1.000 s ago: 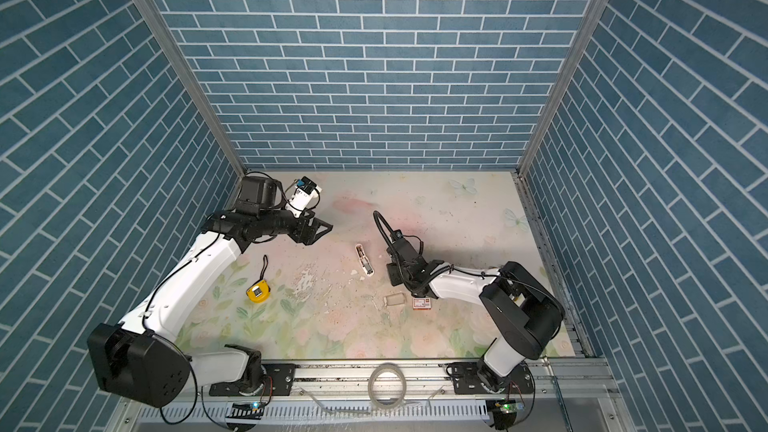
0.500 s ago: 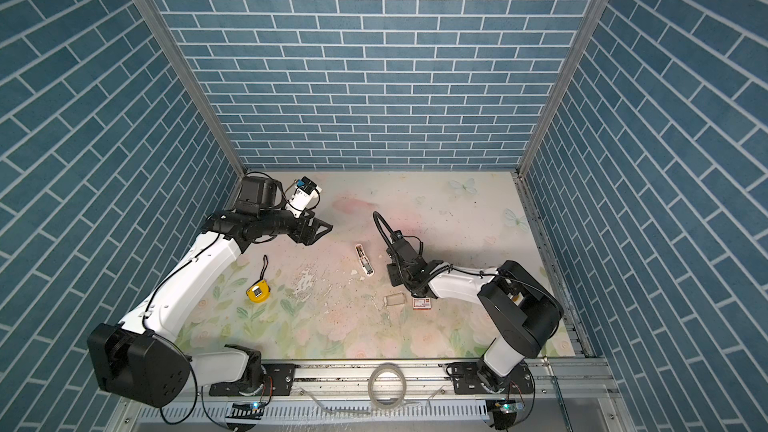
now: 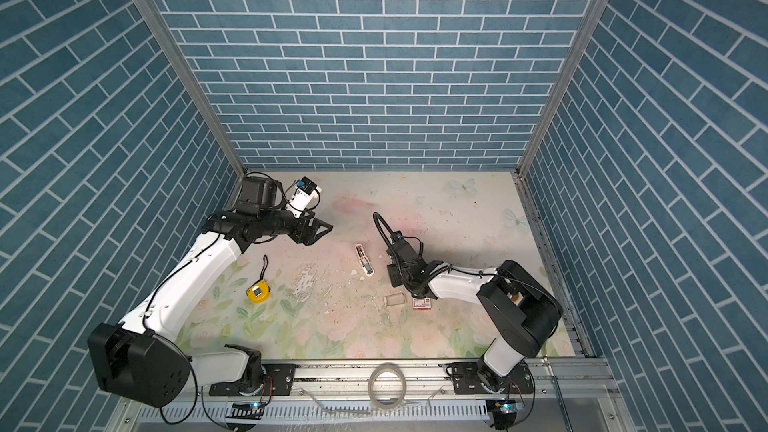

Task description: Load the staples into the stapler

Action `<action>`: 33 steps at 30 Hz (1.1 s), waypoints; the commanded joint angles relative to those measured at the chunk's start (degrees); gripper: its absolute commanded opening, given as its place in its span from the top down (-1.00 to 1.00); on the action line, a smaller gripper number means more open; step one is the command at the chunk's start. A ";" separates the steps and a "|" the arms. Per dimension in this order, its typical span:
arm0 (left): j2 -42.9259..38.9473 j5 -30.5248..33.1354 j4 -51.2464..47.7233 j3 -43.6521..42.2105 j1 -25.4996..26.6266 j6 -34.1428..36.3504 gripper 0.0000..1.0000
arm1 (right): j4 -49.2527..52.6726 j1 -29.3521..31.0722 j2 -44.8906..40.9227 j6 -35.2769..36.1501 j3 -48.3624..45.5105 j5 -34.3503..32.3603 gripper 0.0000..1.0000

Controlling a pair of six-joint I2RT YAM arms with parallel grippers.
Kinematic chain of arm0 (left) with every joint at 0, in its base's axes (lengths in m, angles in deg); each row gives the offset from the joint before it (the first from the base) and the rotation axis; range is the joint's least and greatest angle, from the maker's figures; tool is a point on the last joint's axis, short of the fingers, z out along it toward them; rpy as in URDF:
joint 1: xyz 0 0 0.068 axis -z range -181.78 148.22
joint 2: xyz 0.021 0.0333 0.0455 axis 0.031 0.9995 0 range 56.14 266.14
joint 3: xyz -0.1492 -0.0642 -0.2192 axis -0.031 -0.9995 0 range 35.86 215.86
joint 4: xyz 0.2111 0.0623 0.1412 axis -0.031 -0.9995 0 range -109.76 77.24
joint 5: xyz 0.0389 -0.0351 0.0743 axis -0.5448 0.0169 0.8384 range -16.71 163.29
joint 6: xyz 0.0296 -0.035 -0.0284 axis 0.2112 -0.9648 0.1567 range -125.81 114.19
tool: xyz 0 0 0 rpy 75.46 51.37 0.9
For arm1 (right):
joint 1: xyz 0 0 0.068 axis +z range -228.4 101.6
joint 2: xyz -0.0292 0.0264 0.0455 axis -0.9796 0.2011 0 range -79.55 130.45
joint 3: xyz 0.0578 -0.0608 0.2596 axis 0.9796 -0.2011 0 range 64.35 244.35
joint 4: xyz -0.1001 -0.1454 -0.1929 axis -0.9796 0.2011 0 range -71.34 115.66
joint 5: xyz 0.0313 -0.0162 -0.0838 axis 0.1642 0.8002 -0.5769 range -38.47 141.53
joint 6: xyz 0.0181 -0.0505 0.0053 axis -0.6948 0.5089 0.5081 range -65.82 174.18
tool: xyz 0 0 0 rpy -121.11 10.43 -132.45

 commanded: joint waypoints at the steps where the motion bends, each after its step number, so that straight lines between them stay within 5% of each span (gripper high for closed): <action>1: -0.20 0.02 0.23 -0.81 -0.42 -0.07 -0.65 | 0.49 -0.24 0.26 0.18 -1.54 -0.24 0.93; 33: -0.52 -0.02 0.58 -1.42 -0.42 -0.10 -0.65 | 2.55 0.01 -1.49 -1.00 -3.32 0.57 0.72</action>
